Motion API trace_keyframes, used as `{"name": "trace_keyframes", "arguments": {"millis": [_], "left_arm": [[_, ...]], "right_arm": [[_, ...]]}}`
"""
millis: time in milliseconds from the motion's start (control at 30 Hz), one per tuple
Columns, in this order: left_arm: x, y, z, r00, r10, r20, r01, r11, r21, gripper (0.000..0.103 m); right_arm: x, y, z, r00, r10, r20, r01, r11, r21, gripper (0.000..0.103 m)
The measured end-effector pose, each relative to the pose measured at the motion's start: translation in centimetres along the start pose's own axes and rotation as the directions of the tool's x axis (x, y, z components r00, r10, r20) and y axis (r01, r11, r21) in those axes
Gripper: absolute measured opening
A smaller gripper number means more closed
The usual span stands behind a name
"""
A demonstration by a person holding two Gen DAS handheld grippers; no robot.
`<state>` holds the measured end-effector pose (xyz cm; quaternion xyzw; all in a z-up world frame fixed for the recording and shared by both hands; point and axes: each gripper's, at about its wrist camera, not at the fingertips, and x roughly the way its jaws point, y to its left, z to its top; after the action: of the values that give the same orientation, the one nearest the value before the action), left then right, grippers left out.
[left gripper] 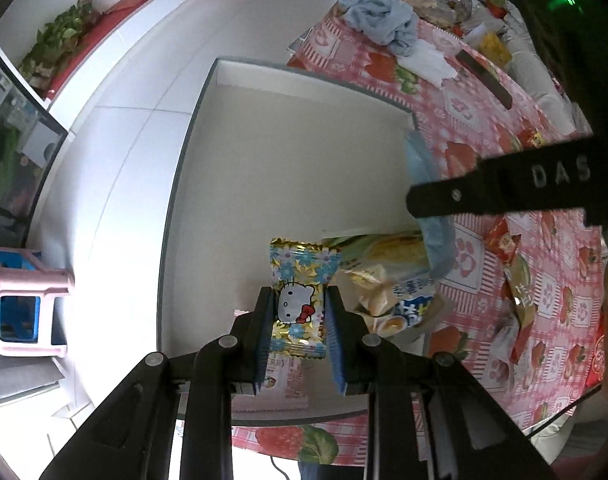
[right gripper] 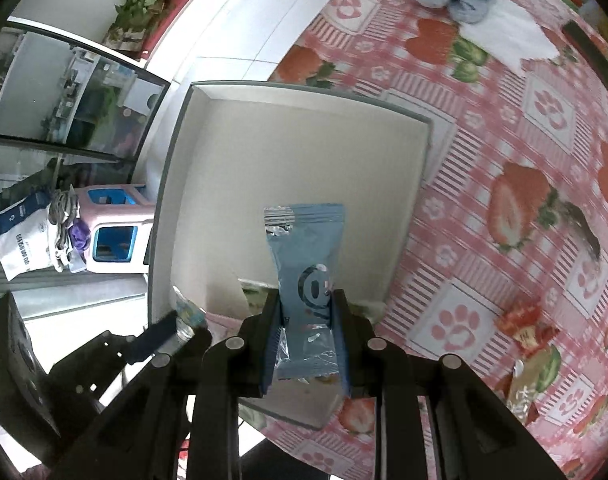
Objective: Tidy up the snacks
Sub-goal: 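Carry both snacks over the white box and open both tools, then move both open tools back toward the remaining snacks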
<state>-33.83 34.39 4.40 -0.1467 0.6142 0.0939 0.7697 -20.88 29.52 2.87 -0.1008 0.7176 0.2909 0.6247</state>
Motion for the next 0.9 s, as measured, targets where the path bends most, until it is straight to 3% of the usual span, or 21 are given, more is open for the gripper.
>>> {"name": "trace_keyframes", "arguments": {"millis": [433,467,500,567,600,633,700,733,900], "left_arm": [[2.4,0.5,-0.2,0.998,0.021,-0.062,-0.020,1.000,0.011,0.032],[2.4,0.4,-0.2,0.997,0.027,-0.065,-0.026,1.000,0.017,0.044],[2.4,0.3,-0.3,0.997,0.038,-0.062,-0.037,0.999,0.022,0.063],[2.0,0.4,-0.5,0.998,0.051,-0.039,-0.050,0.999,0.020,0.079],[1.7,0.5,-0.7,0.998,0.049,-0.026,-0.049,0.999,0.020,0.080],[1.6,0.5,-0.7,0.999,0.044,-0.028,-0.043,0.999,0.022,0.080],[1.6,0.5,-0.9,0.999,0.040,-0.035,-0.039,0.999,0.024,0.080],[1.6,0.6,-1.0,0.999,0.040,-0.034,-0.040,0.999,0.023,0.080],[1.3,0.8,-1.2,0.999,0.040,-0.031,-0.040,0.999,0.014,0.080]], "right_arm": [[2.3,0.5,2.1,1.000,-0.004,-0.019,0.005,0.999,0.045,0.026],[2.4,0.6,2.2,1.000,-0.007,-0.023,0.008,0.999,0.042,0.026],[2.5,0.6,2.2,1.000,-0.012,-0.026,0.013,0.999,0.039,0.026],[2.7,0.8,2.2,0.999,-0.017,-0.035,0.019,0.999,0.039,0.026],[2.9,0.8,2.2,0.999,-0.019,-0.043,0.021,0.999,0.040,0.029],[3.0,0.7,2.1,0.998,-0.023,-0.050,0.025,0.999,0.043,0.034],[3.1,0.5,2.0,0.998,-0.046,-0.048,0.048,0.998,0.050,0.084],[2.8,0.3,1.8,0.998,-0.058,-0.032,0.060,0.997,0.057,0.090],[2.2,-1.8,0.8,0.995,-0.088,-0.035,0.092,0.989,0.115,0.091]]}}
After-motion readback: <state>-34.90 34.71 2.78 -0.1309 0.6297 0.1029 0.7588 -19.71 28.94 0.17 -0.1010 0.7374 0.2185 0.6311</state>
